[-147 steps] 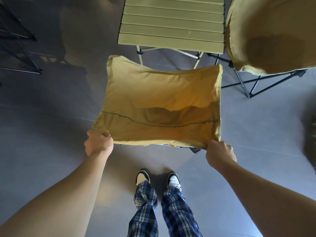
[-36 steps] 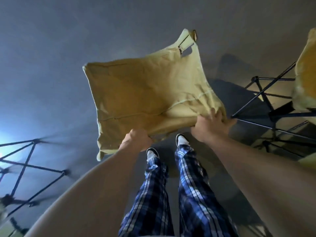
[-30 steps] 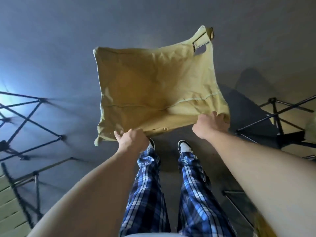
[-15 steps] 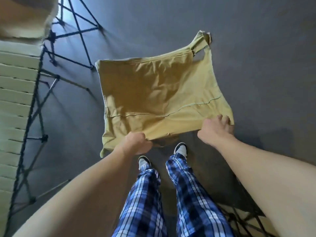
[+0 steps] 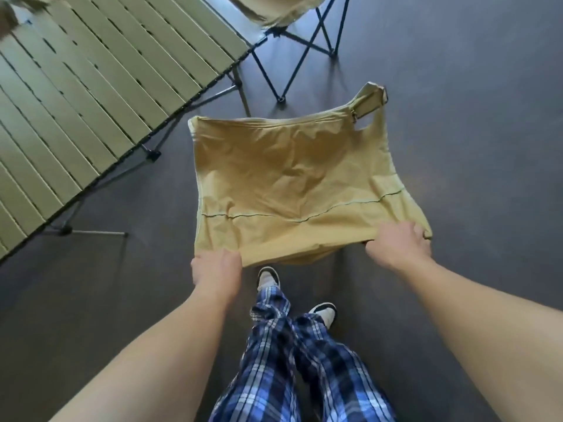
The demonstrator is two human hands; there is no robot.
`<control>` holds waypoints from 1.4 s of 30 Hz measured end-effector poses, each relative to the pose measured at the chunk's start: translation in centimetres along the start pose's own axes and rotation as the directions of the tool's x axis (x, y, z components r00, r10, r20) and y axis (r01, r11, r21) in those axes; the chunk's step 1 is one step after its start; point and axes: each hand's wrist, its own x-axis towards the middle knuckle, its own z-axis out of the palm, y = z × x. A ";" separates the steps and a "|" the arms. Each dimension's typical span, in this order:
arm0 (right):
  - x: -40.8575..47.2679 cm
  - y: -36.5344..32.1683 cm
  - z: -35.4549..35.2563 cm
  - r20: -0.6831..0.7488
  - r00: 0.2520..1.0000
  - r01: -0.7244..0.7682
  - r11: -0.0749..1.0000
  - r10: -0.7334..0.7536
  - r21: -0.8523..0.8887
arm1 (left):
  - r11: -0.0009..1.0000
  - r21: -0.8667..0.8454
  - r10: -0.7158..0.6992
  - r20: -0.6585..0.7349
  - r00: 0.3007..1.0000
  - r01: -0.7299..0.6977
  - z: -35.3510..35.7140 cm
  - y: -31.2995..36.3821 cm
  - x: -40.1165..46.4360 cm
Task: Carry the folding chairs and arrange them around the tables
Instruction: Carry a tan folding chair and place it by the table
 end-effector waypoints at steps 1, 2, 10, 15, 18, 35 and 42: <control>0.4 -0.5 -0.6 -0.006 1.000 0.008 1.000 -0.008 -0.016 | 1.000 -0.020 0.003 0.006 1.000 -0.003 0.0 -0.3 0.1; 0.7 -0.8 -1.2 -0.012 1.000 0.015 1.000 -0.015 -0.028 | 0.999 -0.037 0.004 0.011 1.000 -0.003 -0.1 -0.5 0.2; 5.7 -2.3 -5.3 0.032 0.998 0.056 0.981 -0.051 -0.187 | 0.966 -0.243 -0.076 0.080 0.994 0.094 -1.8 1.7 0.5; 10.8 0.3 -9.4 0.002 0.985 0.166 0.945 -0.173 -0.282 | 0.911 -0.372 -0.151 0.094 0.984 0.175 -3.3 7.9 -0.2; 13.3 2.7 -12.4 -0.022 0.963 0.244 0.902 -0.269 -0.356 | 0.869 -0.447 -0.173 0.131 0.976 0.213 -4.4 12.1 -0.2; 17.8 9.9 -15.3 0.055 0.866 0.392 0.607 -0.497 -0.691 | 0.678 -0.652 -0.272 0.205 0.940 0.338 -5.7 20.5 -0.5; 18.9 11.0 -16.2 0.080 0.812 0.462 0.552 -0.579 -0.694 | 0.623 -0.664 -0.358 0.228 0.906 0.413 -5.7 22.4 -0.1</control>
